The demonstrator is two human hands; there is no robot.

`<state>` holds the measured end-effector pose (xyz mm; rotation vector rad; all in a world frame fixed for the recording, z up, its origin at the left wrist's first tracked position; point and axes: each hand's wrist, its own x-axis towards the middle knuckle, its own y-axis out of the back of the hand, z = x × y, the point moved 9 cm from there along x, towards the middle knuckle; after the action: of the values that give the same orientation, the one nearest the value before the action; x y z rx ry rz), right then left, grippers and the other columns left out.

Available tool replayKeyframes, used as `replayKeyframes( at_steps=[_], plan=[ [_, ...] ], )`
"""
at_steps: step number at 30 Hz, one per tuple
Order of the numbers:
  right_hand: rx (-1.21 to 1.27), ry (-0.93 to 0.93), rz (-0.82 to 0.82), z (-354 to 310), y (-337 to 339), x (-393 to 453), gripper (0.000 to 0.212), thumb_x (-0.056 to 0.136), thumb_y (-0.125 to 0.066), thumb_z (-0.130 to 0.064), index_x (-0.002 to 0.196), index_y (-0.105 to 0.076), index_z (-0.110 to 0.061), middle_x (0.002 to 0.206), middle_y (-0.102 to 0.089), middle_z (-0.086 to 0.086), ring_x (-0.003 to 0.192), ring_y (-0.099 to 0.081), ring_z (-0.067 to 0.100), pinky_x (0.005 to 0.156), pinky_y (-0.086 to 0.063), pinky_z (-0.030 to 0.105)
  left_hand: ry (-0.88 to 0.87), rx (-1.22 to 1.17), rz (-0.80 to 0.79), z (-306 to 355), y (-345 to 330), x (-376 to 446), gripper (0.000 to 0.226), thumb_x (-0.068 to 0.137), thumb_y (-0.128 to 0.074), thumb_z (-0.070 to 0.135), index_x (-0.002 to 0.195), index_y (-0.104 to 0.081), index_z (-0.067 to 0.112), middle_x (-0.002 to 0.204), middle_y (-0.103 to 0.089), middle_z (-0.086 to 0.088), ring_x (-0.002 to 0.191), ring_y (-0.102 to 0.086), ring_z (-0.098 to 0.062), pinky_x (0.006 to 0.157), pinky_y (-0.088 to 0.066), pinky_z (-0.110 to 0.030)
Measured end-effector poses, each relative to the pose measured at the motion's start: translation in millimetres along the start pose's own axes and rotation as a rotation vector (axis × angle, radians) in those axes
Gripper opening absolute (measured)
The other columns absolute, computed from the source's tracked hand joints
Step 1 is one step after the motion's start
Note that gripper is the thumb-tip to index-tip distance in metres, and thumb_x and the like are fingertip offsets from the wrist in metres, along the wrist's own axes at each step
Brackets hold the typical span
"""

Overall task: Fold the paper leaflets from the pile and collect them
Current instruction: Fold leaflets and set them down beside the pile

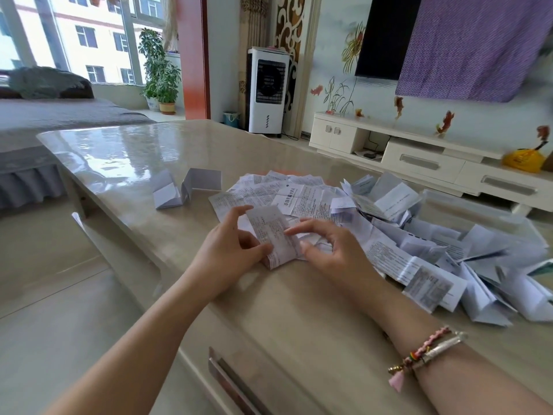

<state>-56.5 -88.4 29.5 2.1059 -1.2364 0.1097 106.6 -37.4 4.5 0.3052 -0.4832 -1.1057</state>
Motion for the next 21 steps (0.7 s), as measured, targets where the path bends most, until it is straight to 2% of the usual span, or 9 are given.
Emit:
replayKeyframes(
  at_steps=[2,5,6,8,10,13,15,18,21],
  plan=[
    [-0.113,0.033,-0.102,-0.6,-13.1,-1.7,0.024,0.088,-0.063,-0.013,0.107,-0.071,-0.026,0.110,-0.067,-0.017,0.107,-0.056,-0.009,0.092,-0.041,0.009,0.041,-0.086,0.007,-4.6,2.8,1.5,0.082,0.074,-0.080,0.015,0.141,-0.034,0.029,0.064,-0.066,0.011,0.065,-0.062,-0.002,0.075,-0.044,-0.020],
    [-0.235,0.088,-0.211,-3.6,-28.1,-5.3,0.030,0.089,-0.064,-0.019,0.118,-0.066,-0.026,0.117,-0.065,-0.016,0.110,-0.054,-0.010,0.096,-0.038,0.008,0.005,-0.022,0.081,-3.1,14.2,-1.1,0.096,0.069,-0.083,0.011,0.144,-0.029,0.034,0.093,-0.056,0.006,0.082,-0.064,-0.011,0.084,-0.051,-0.030],
    [-0.275,0.110,-0.232,-4.2,-31.3,-5.8,0.032,0.089,-0.064,-0.022,0.121,-0.065,-0.026,0.121,-0.063,-0.015,0.113,-0.053,-0.006,0.099,-0.038,0.012,-0.040,0.091,0.098,0.5,16.6,-3.1,0.092,0.069,-0.083,0.014,0.143,-0.032,0.036,0.103,-0.049,0.006,0.091,-0.059,-0.013,0.087,-0.049,-0.030],
    [-0.358,0.138,-0.248,-4.4,-33.1,-5.1,0.034,0.090,-0.064,-0.027,0.123,-0.063,-0.026,0.124,-0.062,-0.013,0.116,-0.052,0.000,0.102,-0.036,0.018,-0.166,0.334,0.130,12.4,19.1,-9.4,0.068,0.074,-0.079,0.025,0.132,-0.048,0.040,0.115,-0.037,0.013,0.105,-0.039,-0.011,0.091,-0.030,-0.019],
    [-0.377,0.143,-0.246,-5.3,-32.6,-3.5,0.034,0.089,-0.065,-0.031,0.122,-0.063,-0.025,0.120,-0.063,-0.011,0.113,-0.052,0.003,0.100,-0.038,0.021,-0.235,0.412,0.087,15.3,15.5,-13.1,0.042,0.075,-0.073,0.046,0.115,-0.064,0.039,0.119,-0.043,0.021,0.111,-0.033,-0.010,0.088,-0.020,-0.015],
    [-0.391,0.158,-0.221,-6.4,-30.2,-1.3,0.031,0.088,-0.068,-0.031,0.117,-0.065,-0.023,0.111,-0.066,-0.007,0.107,-0.054,0.008,0.094,-0.039,0.021,-0.228,0.475,-0.022,6.8,6.0,-12.1,0.075,0.052,-0.046,0.083,0.109,-0.068,0.041,0.110,-0.046,0.034,0.115,-0.035,-0.007,0.098,-0.028,-0.024],
    [-0.388,0.166,-0.197,-8.1,-28.0,-1.0,0.027,0.087,-0.069,-0.029,0.113,-0.067,-0.021,0.106,-0.067,-0.005,0.103,-0.054,0.008,0.090,-0.039,0.018,-0.243,0.499,-0.019,6.1,6.2,-10.6,0.083,0.047,-0.038,0.086,0.109,-0.068,0.041,0.103,-0.047,0.038,0.114,-0.035,-0.003,0.102,-0.028,-0.026],
    [-0.368,0.178,-0.155,-11.7,-23.7,-1.5,0.021,0.087,-0.069,-0.027,0.107,-0.070,-0.021,0.099,-0.067,-0.008,0.098,-0.054,0.006,0.086,-0.038,0.015,-0.281,0.488,-0.016,9.3,7.3,-9.4,0.080,0.052,-0.035,0.087,0.107,-0.070,0.041,0.104,-0.057,0.033,0.113,-0.038,0.002,0.101,-0.024,-0.021],
    [-0.297,0.162,-0.088,-13.2,-15.8,-2.0,0.009,0.088,-0.068,-0.029,0.095,-0.072,-0.025,0.087,-0.068,-0.013,0.091,-0.056,0.004,0.082,-0.041,0.018,-0.311,0.410,-0.038,10.9,6.5,-7.8,0.078,0.060,-0.028,0.093,0.100,-0.073,0.042,0.111,-0.065,0.025,0.117,-0.045,-0.002,0.103,-0.031,-0.025]
  ],
)
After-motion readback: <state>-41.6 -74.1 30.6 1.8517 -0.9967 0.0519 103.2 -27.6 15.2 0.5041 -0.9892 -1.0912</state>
